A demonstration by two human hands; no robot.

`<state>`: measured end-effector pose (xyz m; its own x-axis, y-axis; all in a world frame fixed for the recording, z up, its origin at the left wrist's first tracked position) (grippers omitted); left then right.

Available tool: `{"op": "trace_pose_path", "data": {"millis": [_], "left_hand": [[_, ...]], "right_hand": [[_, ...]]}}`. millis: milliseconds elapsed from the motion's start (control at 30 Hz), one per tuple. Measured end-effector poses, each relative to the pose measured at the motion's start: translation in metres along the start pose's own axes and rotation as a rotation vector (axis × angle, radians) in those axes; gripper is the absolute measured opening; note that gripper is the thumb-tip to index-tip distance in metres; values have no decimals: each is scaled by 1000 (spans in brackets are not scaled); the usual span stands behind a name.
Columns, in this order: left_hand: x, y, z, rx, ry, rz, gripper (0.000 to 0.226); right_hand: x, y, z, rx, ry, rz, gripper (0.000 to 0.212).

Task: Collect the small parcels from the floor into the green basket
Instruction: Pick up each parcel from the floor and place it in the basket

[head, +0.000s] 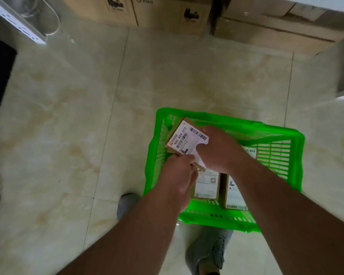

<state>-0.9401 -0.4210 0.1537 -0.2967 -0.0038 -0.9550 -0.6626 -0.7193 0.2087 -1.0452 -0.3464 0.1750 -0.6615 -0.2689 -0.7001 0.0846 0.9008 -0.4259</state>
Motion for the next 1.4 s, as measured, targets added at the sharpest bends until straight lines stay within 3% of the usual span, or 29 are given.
{"op": "trace_pose_path", "data": {"millis": [100,300,433,633,800,933,1033,1100,1167,1233,1400], "left_hand": [[19,1,5,-90,-44,-56,23],[50,-3,-4,-200,-73,-137,29],[68,-4,-15,-264,-55,-175,32],[92,2,-19,-288,-26,-134,44],[95,-5,-22,-239,15,-110,48],[75,-24,-26,-43,96,-140,28],[63,-39,-29,334,182,-117,14],[57,-47,-25,562,184,-88,16],[51,-53,-19,721,168,-47,30],[47,-58,-14,806,161,-31,47],[51,-68,-8,943,130,-11,38]], "right_hand": [[22,-2,0,-143,20,-44,29],[45,-1,24,-322,-17,-79,36],[56,-1,40,-377,-66,-77,53],[77,3,56,-323,-95,-97,55],[71,15,60,0,-56,-103,57],[39,54,46,300,169,31,50],[4,98,44,580,337,234,42],[-16,123,54,660,330,323,30],[-28,142,72,566,210,381,12],[-33,156,94,527,100,413,20],[-40,155,108,570,41,395,35]]}}
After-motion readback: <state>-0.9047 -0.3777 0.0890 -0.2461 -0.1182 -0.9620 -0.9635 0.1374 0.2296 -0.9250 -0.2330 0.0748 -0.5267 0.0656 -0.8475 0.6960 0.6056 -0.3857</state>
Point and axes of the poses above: each hand's wrist, its own x-axis towards the middle knuckle, its own z-axis out of the palm, y = z × x, the point moved 5 cm from there along x, towards the middle knuckle, and after that the axes turned 3 degrees about -z, right-handed, at the moved point
